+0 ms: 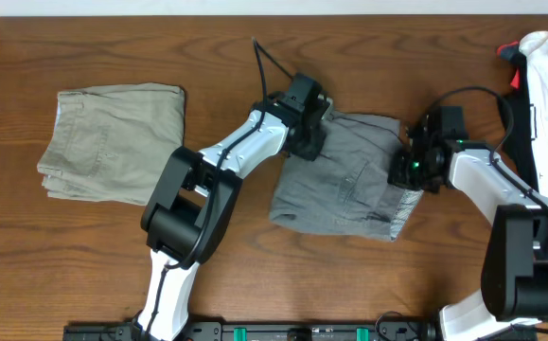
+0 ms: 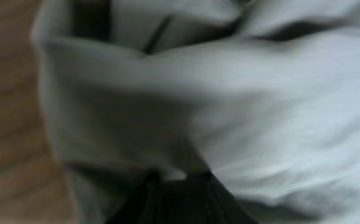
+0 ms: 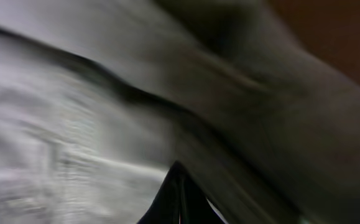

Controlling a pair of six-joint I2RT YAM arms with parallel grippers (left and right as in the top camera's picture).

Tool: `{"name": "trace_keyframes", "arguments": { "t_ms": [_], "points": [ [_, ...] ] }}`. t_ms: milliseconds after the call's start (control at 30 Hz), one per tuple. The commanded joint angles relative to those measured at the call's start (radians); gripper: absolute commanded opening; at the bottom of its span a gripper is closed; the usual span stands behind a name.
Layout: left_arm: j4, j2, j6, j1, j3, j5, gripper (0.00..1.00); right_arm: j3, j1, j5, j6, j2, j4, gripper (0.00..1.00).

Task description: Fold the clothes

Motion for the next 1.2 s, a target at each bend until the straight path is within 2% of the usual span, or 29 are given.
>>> {"name": "trace_keyframes", "arguments": {
  "t_ms": [0,100,200,267,367,467,533,633,733,867,1000,1167],
  "points": [
    [-0.059,0.017,0.028,0.043,-0.005,-0.151,0.22,0.008,-0.009,0.23,0.011,0.018,-0.036,0.01],
    [-0.082,-0.001,0.032,0.086,-0.003,-0.175,0.25,0.008,-0.014,0.229,-0.002,0.017,-0.041,0.01],
    [-0.13,-0.047,0.022,0.138,0.01,-0.175,0.47,0.011,-0.014,0.182,-0.01,0.014,-0.053,0.04],
    [-0.17,-0.093,0.01,0.172,0.017,-0.174,0.53,0.018,-0.014,0.112,-0.055,0.002,-0.065,0.1],
    [-0.249,-0.172,0.009,0.217,0.017,-0.084,0.65,0.043,-0.02,-0.008,-0.13,-0.042,-0.103,0.3],
    [-0.32,-0.211,0.009,0.241,0.017,0.126,0.68,0.069,-0.029,-0.099,-0.178,-0.117,-0.138,0.41],
    [-0.357,-0.21,0.01,0.243,0.011,0.252,0.69,0.08,-0.034,-0.164,-0.195,-0.189,-0.151,0.54],
    [-0.367,-0.193,0.018,0.224,-0.024,0.318,0.74,0.084,-0.034,-0.201,-0.196,-0.289,-0.161,0.69],
    [-0.36,-0.165,0.057,0.197,-0.061,0.349,0.78,0.084,-0.034,-0.201,-0.196,-0.367,-0.182,0.73],
    [-0.355,-0.111,0.092,0.164,-0.077,0.356,0.81,0.084,-0.034,-0.201,-0.198,-0.436,-0.225,0.73],
    [-0.305,-0.066,0.095,0.156,-0.077,0.358,0.86,0.084,-0.034,-0.201,-0.201,-0.453,-0.256,0.72],
    [-0.222,-0.008,0.095,0.154,-0.077,0.416,0.88,0.084,-0.034,-0.201,-0.201,-0.452,-0.282,0.71]
  ]
}}
